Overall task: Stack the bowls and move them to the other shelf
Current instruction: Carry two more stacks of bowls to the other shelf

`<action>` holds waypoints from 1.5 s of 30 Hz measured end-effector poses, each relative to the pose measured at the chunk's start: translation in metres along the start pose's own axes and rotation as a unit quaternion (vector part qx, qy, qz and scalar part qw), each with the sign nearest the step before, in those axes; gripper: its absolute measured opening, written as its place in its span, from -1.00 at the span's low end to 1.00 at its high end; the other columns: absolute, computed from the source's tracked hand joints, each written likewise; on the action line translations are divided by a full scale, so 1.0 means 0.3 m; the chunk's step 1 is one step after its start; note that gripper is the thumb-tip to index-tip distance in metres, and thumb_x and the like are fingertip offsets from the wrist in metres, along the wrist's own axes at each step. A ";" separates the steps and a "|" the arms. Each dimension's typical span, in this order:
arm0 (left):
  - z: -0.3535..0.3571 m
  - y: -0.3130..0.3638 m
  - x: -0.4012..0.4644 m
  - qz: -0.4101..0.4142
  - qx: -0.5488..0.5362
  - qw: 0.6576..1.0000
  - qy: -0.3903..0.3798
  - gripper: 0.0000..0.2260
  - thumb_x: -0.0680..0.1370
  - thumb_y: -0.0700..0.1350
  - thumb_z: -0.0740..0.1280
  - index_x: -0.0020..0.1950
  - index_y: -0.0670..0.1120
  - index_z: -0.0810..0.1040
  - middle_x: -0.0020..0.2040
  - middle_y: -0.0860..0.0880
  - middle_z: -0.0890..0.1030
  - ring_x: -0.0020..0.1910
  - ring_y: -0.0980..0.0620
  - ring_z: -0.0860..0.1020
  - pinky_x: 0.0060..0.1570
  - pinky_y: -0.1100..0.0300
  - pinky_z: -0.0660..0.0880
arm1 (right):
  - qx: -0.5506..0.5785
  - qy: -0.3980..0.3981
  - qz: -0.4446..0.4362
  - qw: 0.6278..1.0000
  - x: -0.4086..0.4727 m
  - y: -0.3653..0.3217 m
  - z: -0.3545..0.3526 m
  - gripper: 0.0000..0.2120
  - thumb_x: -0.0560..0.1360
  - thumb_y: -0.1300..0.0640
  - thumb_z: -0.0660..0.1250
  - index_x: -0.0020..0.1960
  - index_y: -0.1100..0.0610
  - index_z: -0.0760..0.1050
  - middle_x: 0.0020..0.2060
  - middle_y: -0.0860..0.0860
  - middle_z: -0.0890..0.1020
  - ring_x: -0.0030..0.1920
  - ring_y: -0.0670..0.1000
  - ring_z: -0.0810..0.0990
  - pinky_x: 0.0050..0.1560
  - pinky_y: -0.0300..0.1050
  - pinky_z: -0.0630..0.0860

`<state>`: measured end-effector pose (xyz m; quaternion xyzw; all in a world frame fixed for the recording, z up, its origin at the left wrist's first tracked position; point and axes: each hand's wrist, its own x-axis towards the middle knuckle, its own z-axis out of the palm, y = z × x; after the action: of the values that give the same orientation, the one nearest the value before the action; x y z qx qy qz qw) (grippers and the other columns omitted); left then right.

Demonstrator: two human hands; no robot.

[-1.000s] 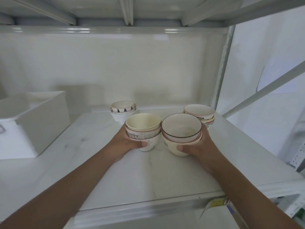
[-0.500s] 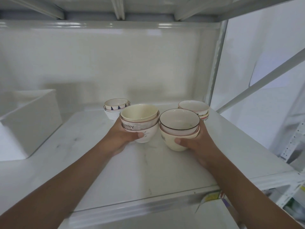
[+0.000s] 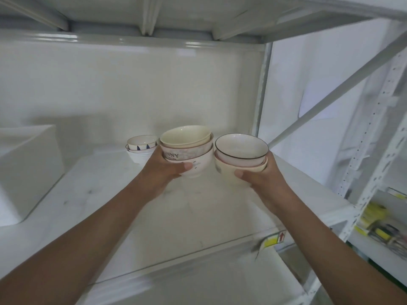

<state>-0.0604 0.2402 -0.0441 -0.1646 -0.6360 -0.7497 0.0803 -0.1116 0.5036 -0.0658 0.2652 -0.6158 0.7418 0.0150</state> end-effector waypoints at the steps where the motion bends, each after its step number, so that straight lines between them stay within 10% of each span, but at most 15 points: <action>1: 0.009 0.006 0.000 -0.001 -0.005 1.000 -0.004 -0.33 0.25 -0.26 0.59 0.33 -0.11 0.47 0.18 -0.13 0.64 0.17 -0.10 0.62 -0.02 0.04 0.60 | 0.002 0.010 0.003 1.000 -0.014 -0.013 0.002 -0.22 0.25 0.29 0.61 0.44 0.23 0.45 0.27 0.26 0.63 0.31 0.32 0.59 0.31 0.35 0.52; 10: 0.120 0.038 -0.030 -0.018 -0.051 0.996 -0.074 -0.19 0.05 -0.06 0.69 0.26 -0.06 0.51 0.12 -0.09 0.68 0.11 -0.05 0.65 -0.10 0.06 0.61 | 0.009 0.129 0.013 0.991 -0.216 -0.112 -0.012 0.06 0.10 0.07 0.76 0.49 0.12 0.36 0.35 0.19 0.59 0.35 0.24 0.58 0.32 0.40 0.49; 17: 0.247 0.034 -0.034 -0.018 -0.074 0.985 -0.155 -0.26 0.21 -0.25 0.54 0.38 -0.20 0.42 0.21 -0.21 0.61 0.16 -0.15 0.61 -0.02 -0.03 0.59 | -0.005 0.199 -0.011 0.980 -0.387 -0.227 -0.058 -0.12 0.24 0.34 0.62 0.48 0.13 0.33 0.32 0.16 0.60 0.31 0.18 0.61 0.14 0.08 0.65; 45: 1.213 -0.154 0.113 -0.082 -0.160 0.925 -0.335 -0.10 0.00 -0.06 0.70 0.29 -0.14 0.47 0.08 -0.11 0.68 0.08 -0.09 0.65 -0.12 0.06 0.61 | -0.103 0.393 -0.051 0.912 -0.908 -0.541 -0.757 -0.04 0.23 0.16 0.69 0.52 0.19 0.32 0.36 0.21 0.57 0.39 0.27 0.53 0.33 0.34 0.51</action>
<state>-0.0548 0.6082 -0.0253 -0.3641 -0.5086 -0.7466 -0.2265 0.0939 0.8348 -0.0539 -0.0197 -0.6184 0.7171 0.3209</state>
